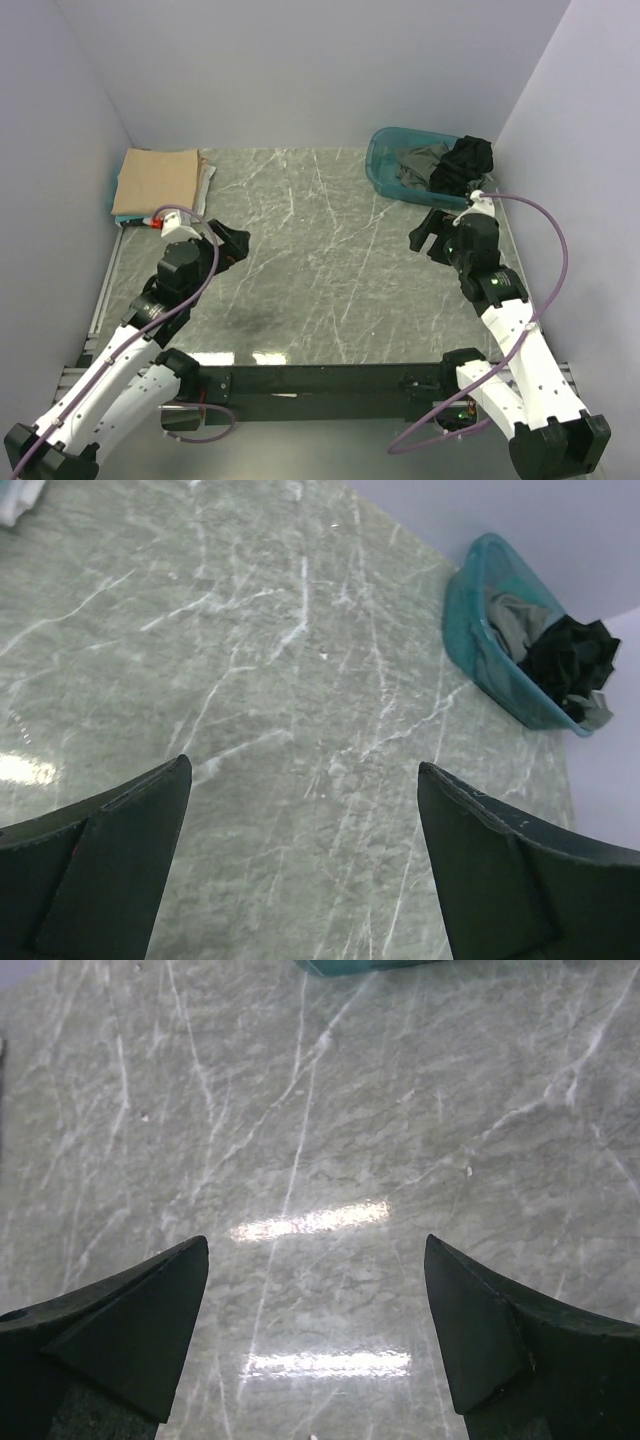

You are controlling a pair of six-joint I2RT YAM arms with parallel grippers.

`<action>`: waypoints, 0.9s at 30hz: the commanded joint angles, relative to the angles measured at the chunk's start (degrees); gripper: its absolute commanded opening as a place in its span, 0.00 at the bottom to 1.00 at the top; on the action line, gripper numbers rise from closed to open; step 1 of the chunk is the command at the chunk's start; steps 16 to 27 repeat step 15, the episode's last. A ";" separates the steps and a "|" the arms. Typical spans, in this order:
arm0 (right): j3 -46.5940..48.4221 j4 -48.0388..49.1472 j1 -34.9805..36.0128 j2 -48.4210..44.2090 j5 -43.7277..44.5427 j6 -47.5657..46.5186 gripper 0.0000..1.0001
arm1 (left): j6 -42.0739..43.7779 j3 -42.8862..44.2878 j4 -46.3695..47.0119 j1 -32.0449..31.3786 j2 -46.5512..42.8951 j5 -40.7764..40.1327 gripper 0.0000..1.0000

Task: Fold and stack the t-shirts
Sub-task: Reset both grippers

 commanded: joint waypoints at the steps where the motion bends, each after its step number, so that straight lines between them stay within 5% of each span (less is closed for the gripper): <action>1: -0.35 3.96 -0.25 -2.07 -0.62 2.40 0.95 | -3.15 1.55 -3.37 -0.20 -0.32 -3.02 0.99; 27: -2.72 4.49 -0.33 -7.17 2.90 4.17 0.95 | -4.56 1.38 -4.87 -0.20 -0.05 -6.45 0.99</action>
